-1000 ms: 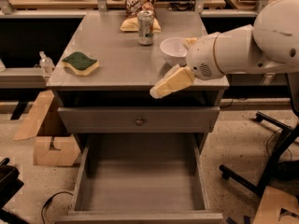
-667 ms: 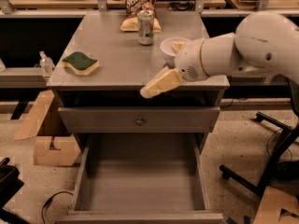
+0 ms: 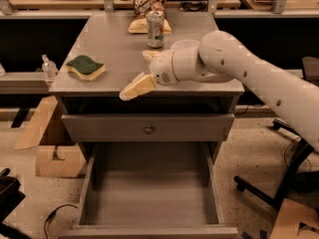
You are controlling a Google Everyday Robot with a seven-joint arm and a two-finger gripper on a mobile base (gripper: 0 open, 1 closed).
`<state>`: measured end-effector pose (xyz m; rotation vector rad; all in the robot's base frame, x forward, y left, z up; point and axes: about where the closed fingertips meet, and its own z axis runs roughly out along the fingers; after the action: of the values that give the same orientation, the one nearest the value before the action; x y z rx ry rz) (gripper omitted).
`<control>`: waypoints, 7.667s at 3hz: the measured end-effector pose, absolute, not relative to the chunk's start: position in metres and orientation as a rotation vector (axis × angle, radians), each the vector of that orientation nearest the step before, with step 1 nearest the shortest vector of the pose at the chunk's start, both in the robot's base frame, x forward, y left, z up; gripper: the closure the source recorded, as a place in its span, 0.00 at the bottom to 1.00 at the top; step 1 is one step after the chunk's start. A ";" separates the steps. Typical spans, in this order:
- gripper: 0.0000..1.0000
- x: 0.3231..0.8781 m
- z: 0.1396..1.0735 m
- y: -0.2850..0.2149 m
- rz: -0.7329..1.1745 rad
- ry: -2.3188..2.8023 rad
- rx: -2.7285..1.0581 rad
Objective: Place sponge into middle drawer
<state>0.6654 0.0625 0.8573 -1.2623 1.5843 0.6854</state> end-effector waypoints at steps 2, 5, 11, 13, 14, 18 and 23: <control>0.00 0.698 0.833 0.115 0.715 1.611 -1.295; 0.00 0.746 0.827 0.160 0.669 1.673 -1.224; 0.64 0.753 0.817 0.200 0.785 1.655 -1.165; 1.00 0.753 0.821 0.200 0.786 1.655 -1.165; 1.00 0.754 0.827 0.200 0.786 1.651 -1.182; 1.00 0.640 0.902 0.134 0.743 1.631 -1.181; 1.00 0.487 0.713 0.014 0.786 1.875 -1.142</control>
Offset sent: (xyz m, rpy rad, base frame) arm 0.0560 0.0695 -0.0332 -0.0281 0.0573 -0.0049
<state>0.4869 0.0137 0.7128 -1.1417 1.8747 0.7864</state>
